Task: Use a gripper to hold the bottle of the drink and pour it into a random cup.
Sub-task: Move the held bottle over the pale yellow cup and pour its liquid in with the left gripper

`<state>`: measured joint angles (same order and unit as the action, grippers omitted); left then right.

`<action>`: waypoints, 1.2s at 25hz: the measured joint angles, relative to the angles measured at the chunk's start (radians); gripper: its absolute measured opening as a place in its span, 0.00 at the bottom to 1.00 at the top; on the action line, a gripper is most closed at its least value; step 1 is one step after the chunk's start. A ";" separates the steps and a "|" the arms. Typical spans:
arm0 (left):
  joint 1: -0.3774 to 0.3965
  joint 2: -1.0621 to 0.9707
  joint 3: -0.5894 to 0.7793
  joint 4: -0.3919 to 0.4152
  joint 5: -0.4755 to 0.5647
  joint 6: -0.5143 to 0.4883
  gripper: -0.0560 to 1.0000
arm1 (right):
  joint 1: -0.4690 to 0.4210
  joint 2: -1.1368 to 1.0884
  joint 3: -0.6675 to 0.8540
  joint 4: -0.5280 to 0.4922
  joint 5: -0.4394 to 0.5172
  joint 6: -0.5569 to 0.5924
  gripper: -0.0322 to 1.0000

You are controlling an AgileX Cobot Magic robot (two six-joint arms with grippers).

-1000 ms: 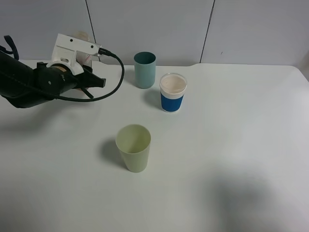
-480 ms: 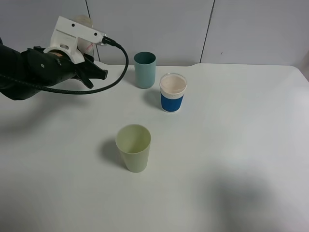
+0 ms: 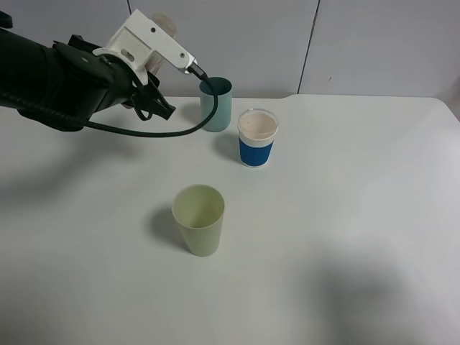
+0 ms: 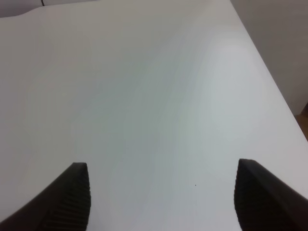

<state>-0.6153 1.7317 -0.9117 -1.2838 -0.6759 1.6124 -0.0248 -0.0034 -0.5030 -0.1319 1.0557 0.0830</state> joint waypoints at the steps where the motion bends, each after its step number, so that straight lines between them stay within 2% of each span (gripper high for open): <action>1: -0.009 -0.006 0.000 -0.003 0.000 0.033 0.40 | 0.000 0.000 0.000 0.000 0.000 0.000 0.64; 6: -0.037 -0.067 0.065 0.078 0.000 0.080 0.40 | 0.000 0.000 0.000 0.000 0.000 0.000 0.64; 18: -0.037 -0.265 0.349 0.207 -0.002 0.080 0.40 | 0.000 0.000 0.000 0.000 0.000 0.000 0.64; 23: -0.045 -0.302 0.447 0.300 -0.003 0.079 0.40 | 0.000 0.000 0.000 0.000 0.000 0.000 0.64; 30: -0.120 -0.304 0.513 0.286 0.000 0.076 0.40 | 0.000 0.000 0.000 0.000 0.000 0.000 0.64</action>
<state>-0.7358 1.4273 -0.3987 -0.9975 -0.6759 1.6886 -0.0248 -0.0034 -0.5030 -0.1319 1.0557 0.0830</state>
